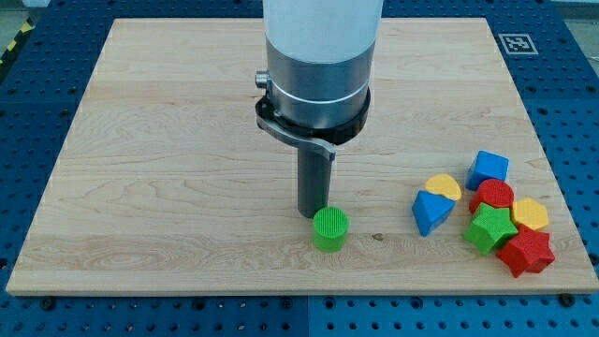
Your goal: Place your arm right to the red star
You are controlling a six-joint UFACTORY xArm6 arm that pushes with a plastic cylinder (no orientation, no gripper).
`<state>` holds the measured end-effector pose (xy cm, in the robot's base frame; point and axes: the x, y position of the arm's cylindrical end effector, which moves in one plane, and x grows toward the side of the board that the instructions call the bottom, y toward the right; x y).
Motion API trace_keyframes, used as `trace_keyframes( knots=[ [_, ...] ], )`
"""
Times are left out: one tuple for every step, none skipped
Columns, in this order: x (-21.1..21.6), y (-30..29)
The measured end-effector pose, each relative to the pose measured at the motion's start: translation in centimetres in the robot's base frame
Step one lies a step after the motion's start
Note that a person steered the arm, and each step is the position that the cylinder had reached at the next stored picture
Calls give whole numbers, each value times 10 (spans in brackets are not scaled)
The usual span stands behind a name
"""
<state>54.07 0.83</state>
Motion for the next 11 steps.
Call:
trace_keyframes(
  knots=[
    [1,0],
    [-20,0],
    [-82,25],
    [-112,85],
    [-113,155],
    [-96,236],
    [-53,266],
    [3,266],
    [61,265],
    [76,265],
    [76,263]
  ],
)
